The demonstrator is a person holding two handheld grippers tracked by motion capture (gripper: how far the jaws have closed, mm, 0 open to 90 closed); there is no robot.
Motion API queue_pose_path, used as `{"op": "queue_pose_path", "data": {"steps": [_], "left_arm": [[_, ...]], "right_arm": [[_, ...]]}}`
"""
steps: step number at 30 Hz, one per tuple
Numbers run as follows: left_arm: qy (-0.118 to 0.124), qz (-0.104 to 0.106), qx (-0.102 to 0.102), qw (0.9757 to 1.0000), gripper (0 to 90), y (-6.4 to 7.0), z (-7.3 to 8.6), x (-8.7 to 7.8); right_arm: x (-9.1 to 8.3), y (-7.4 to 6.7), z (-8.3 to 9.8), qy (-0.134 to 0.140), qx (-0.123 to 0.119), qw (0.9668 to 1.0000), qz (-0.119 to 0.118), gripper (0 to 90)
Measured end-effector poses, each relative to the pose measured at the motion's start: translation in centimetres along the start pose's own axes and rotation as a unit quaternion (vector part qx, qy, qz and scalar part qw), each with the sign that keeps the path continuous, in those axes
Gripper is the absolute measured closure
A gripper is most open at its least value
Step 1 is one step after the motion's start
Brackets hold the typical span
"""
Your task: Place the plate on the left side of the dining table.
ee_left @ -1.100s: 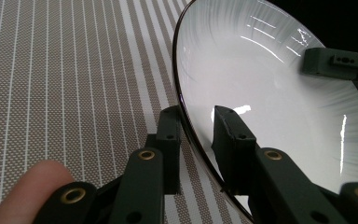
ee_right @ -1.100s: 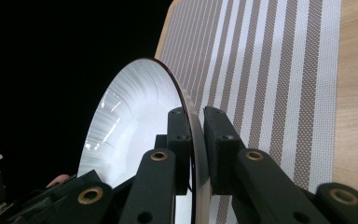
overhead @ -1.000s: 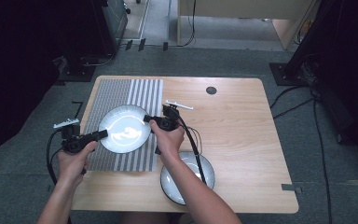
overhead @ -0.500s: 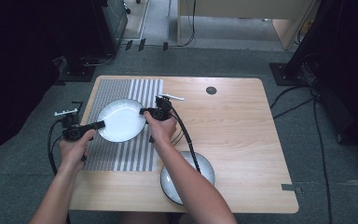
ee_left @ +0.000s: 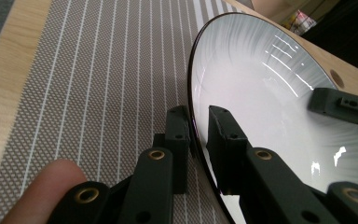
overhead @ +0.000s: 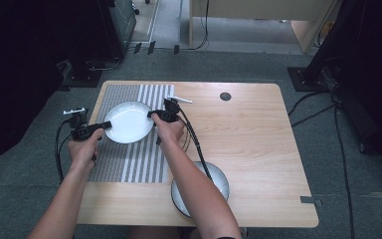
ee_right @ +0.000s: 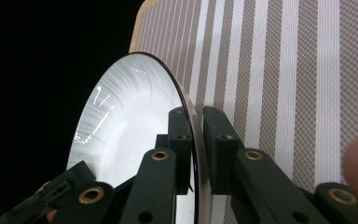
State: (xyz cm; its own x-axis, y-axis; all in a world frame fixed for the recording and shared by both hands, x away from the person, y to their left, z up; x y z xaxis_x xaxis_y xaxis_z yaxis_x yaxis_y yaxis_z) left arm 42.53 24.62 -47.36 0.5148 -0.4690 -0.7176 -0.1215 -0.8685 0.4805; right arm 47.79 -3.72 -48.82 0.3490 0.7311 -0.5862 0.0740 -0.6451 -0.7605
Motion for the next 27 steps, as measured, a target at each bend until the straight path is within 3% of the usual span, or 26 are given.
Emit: {"op": "queue_pose_path", "data": {"steps": [5, 13, 21, 27], "left_arm": [[0.000, -0.006, -0.014, 0.9999, 79.9, -0.6, -0.4, 0.7], [-0.020, -0.020, -0.032, 0.9991, 80.1, -2.0, -0.8, 2.4], [-0.024, -0.022, -0.032, 0.9990, 80.4, -2.2, -1.0, 3.1], [-0.034, -0.022, -0.026, 0.9988, 80.6, -2.1, -1.2, 4.0]], "right_arm": [[1.0, 0.2, -0.6, 0.003, -0.007, 1.0000, 0.001, 82.4], [3.1, 1.1, -0.8, 0.001, -0.015, 0.9998, 0.015, 82.8], [3.8, 1.8, -1.0, 0.004, -0.012, 0.9998, 0.016, 82.4], [3.8, 2.2, -1.3, 0.011, -0.017, 0.9994, 0.029, 81.6]]}}
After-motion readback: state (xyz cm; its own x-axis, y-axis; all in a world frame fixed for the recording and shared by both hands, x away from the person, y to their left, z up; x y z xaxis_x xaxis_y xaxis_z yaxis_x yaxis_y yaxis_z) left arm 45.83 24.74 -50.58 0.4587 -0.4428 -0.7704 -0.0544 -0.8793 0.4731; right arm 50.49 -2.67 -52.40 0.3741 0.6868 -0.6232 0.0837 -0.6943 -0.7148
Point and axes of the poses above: each handheld gripper's, and its own axes: x roughly forward along the jaws, z roughly out of its underside, y roughly to its right, the point moved 1 cm from there along x, roughly forward along the jaws, and after that the axes turned 11 degrees about -y, right-handed, at the moved point
